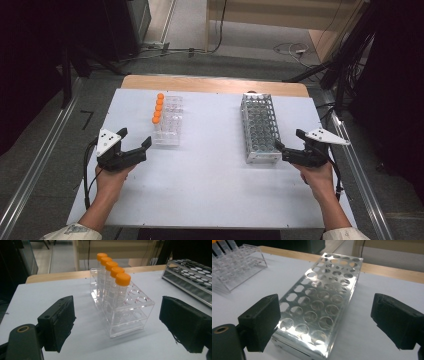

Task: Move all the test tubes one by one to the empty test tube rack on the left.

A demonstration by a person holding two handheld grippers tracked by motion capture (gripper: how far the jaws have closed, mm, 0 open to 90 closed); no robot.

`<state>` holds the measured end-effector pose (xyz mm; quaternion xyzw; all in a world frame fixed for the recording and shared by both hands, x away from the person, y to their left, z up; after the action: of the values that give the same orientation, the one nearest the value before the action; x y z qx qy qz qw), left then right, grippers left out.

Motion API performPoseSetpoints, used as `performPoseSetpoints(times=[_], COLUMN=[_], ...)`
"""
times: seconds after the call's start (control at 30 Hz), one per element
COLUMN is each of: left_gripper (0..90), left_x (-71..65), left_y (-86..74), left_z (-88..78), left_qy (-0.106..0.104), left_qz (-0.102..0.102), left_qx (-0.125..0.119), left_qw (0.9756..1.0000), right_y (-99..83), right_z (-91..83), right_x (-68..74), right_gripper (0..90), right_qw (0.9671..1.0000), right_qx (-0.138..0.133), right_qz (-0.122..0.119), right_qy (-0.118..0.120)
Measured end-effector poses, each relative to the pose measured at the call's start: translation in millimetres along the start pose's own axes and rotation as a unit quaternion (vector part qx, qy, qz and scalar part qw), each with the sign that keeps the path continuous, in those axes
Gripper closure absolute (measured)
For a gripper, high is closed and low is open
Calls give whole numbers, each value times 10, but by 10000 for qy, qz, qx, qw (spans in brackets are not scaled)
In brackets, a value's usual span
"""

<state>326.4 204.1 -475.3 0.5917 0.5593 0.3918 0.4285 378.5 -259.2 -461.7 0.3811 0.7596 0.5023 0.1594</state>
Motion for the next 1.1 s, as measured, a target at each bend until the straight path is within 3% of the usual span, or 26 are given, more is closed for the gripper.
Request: performPoseSetpoints(times=[0.53, 1.1], left_gripper=[120, 121], left_x=[204, 268], left_y=[-162, -278], left_z=[-84, -181], left_qy=[385, 459], left_qz=[67, 89], left_qx=[65, 148], left_qw=[9992, 9988], right_y=[-258, -530], right_z=[-278, -557], right_x=[-188, -339], right_gripper=[77, 77], right_qw=[9993, 9965], right_qx=[56, 130], right_qz=[163, 333], right_qy=[-338, -753])
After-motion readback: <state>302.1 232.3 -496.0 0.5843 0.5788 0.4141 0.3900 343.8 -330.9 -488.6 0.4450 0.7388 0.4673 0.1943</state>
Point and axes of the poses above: each handheld gripper's, and its own axes: z roughly forward along the jaws, y roughly out of its top, x roughly to its left, the point moved 8 cm from there along z, roughly forward along the jaws, and after that the axes turned 13 degrees about y, right-handed, at the moved point
